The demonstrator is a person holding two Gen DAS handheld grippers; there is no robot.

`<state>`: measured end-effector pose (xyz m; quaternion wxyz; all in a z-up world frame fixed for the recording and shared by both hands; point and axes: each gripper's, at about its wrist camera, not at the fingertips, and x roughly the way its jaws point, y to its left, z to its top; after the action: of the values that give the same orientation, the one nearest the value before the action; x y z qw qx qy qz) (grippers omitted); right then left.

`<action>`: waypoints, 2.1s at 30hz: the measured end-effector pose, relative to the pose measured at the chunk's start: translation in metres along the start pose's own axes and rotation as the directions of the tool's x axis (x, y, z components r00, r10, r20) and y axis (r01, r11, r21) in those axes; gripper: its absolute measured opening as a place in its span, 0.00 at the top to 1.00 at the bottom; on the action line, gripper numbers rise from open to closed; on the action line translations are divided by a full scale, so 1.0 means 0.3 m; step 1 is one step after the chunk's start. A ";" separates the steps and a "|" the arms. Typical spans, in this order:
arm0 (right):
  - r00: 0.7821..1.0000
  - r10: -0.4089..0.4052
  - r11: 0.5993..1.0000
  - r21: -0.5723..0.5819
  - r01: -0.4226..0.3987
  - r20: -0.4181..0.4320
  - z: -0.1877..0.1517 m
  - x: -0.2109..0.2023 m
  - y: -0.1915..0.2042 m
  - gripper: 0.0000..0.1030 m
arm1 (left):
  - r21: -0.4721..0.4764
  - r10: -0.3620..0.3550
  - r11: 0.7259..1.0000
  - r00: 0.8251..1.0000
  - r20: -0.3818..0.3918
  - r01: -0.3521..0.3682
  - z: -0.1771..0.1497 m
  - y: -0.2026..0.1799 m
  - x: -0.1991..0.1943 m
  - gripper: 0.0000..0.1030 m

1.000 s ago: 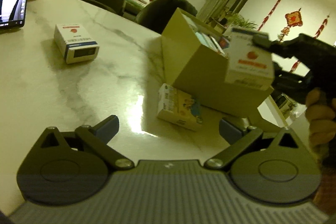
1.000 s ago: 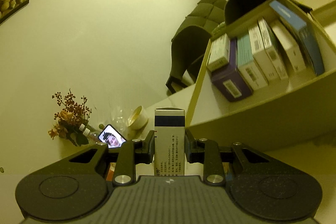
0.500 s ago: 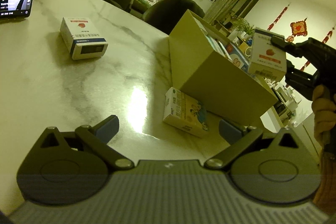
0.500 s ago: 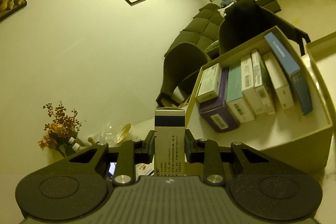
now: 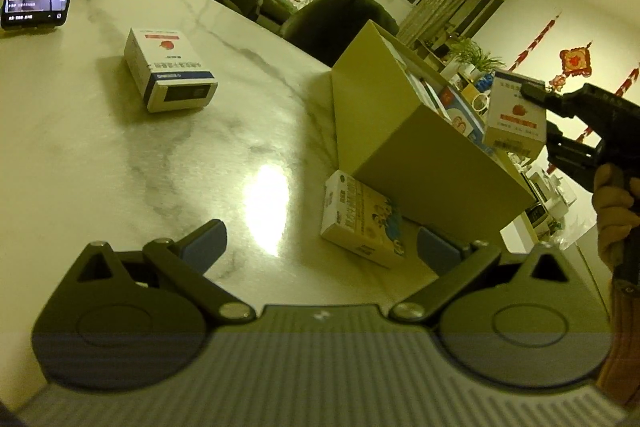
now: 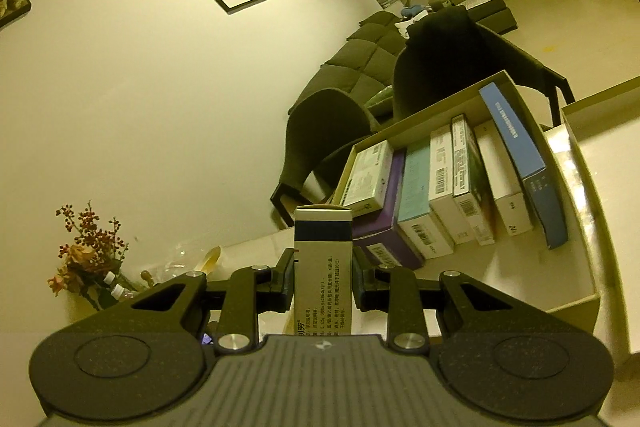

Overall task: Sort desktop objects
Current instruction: 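Carry the strawberry-label box with the right gripper over the tall box, then lower the strawberry-label box into the tall box and open the right gripper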

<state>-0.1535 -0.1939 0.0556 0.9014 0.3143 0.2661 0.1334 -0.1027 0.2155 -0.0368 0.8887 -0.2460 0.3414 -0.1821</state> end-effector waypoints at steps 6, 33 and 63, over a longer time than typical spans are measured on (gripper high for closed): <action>0.999 -0.036 0.999 -0.004 0.036 -0.007 0.024 0.017 -0.021 0.70 | -0.010 0.003 1.000 1.000 -0.001 -0.003 0.001 0.006 -0.002 0.00; 0.990 -0.133 0.991 -0.040 0.130 -0.054 0.082 0.129 -0.051 0.70 | -0.037 0.021 0.999 1.000 -0.002 -0.021 0.010 0.033 -0.005 0.00; 0.964 -0.258 0.966 -0.055 0.254 -0.065 0.261 0.313 -0.111 0.70 | -0.040 0.034 0.999 0.999 0.003 -0.034 0.012 0.038 -0.024 0.00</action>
<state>-0.0296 -0.2201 0.0488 0.9081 0.2514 0.3334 0.0332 -0.1033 0.2294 -0.0370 0.8873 -0.2581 0.3474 -0.1596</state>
